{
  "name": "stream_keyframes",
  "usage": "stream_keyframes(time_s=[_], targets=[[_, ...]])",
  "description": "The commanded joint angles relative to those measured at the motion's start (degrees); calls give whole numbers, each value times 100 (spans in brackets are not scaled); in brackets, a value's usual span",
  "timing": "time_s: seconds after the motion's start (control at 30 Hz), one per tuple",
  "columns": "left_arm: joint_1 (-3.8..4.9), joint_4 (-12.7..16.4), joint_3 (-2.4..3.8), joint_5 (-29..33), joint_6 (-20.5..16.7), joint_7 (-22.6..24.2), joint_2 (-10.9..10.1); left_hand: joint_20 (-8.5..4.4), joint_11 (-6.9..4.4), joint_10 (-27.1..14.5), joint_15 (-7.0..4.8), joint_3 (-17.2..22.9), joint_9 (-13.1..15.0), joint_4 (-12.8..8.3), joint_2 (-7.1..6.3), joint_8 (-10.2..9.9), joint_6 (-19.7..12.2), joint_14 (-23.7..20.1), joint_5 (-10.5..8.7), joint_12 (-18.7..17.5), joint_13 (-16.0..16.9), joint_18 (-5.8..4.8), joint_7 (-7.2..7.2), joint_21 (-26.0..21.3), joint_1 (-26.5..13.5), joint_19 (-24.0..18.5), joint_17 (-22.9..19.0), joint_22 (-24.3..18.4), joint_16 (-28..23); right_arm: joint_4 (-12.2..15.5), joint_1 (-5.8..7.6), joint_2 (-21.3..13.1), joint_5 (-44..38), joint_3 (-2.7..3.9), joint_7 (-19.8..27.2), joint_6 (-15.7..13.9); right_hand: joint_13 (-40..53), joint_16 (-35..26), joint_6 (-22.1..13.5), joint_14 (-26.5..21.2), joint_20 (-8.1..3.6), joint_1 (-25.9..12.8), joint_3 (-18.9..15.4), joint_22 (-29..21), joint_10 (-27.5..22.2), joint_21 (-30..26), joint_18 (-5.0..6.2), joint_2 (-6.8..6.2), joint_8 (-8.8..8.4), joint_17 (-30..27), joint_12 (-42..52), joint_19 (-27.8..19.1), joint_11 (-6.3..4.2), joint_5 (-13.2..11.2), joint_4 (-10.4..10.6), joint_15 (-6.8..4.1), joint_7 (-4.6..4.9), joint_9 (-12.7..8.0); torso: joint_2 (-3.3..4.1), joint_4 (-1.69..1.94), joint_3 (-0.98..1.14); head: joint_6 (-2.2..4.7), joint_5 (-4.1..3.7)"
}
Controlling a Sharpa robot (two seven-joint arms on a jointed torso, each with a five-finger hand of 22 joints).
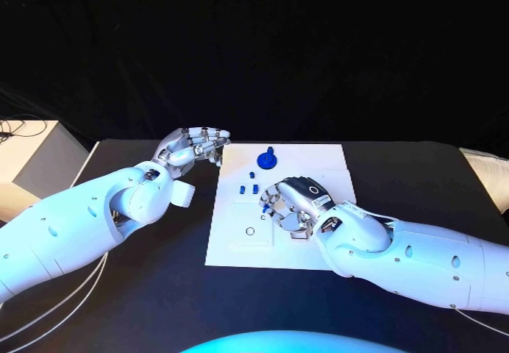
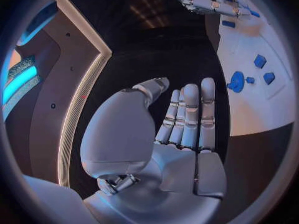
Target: Assemble the parts on the task board
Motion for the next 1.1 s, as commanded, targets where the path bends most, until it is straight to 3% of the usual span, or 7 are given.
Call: stream_keyframes(time_s=[0.03, 0.17, 1.1], targets=[[-5, 24, 6, -47, -3, 31, 7, -11, 39, -10, 13, -8, -5, -30, -24, -14, -25, 6, 38, -33, -8, 83, -2, -15, 47, 47, 3, -9, 27, -33, -40, 47, -372, -2, -174, 131, 5, 5, 2, 238, 9, -16, 37, -7, 49, -11, -68, 55, 34, -10, 17, 109, -17, 26, 4, -44, 30, 12, 2, -7, 8, -47, 60], [-7, 25, 6, -48, 3, 28, 6, -11, 39, -10, 13, -8, -5, -30, -24, -14, -25, 6, 38, -33, -8, 83, -2, -15, 47, 47, 3, -9, 27, -55, -73, 84, -468, -4, -286, 175, 4, 8, 2, 238, 9, -17, 38, -9, 48, -14, -67, 55, 35, -6, 17, 107, -17, 26, 2, -44, 31, 14, 2, -2, 5, -100, 96], [-24, 16, 6, -49, 14, 27, 11, -9, 45, -8, 18, -18, -15, -23, -22, -24, -48, 7, 39, -38, -13, 82, 6, -18, 42, 55, 0, -12, 30, -174, -123, 221, -665, -9, -483, 522, 3, 5, -2, 234, 11, -32, 42, -10, 46, -16, -66, 53, 41, -17, 16, 104, -13, 16, -3, -41, 36, 23, -2, 9, -10, -201, 139]])
